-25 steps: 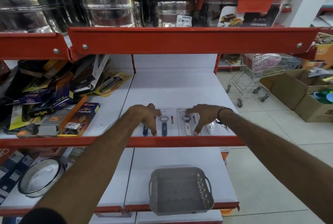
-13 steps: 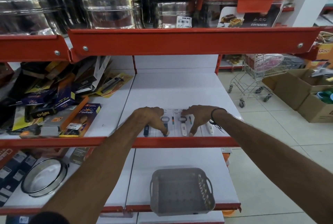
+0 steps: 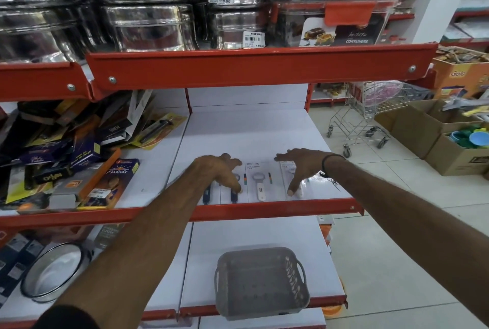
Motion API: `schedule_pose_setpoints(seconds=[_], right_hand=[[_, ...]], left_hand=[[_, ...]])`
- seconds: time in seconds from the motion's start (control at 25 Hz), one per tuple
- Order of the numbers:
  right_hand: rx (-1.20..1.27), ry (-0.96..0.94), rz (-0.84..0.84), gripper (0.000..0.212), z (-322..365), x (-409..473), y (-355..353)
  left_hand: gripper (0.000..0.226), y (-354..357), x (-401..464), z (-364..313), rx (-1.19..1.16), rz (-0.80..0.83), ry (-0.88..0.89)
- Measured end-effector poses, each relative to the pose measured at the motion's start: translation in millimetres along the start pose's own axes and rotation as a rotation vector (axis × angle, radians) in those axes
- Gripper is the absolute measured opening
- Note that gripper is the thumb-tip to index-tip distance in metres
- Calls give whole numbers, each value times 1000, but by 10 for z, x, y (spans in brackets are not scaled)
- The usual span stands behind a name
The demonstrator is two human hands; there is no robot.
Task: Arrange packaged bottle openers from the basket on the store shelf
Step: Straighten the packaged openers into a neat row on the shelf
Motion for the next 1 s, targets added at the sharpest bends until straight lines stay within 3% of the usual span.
schedule_pose_setpoints(seconds=[0.2, 1.0], right_hand=[[-8, 38, 26, 107, -315, -143, 82], [16, -14, 45, 100, 15, -71, 145]], left_hand=[[88, -16, -29, -509, -68, -95, 222], [79, 92, 1, -591, 26, -56, 137]])
Point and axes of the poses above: each hand's wrist, its own x-axis towards the middle knuckle, its own y-axis out of the palm, z = x × y, the point moved 10 cm from there along x, towards the middle knuckle, and after that the axes turned 6 degrees about z, right-handed, at the moved point
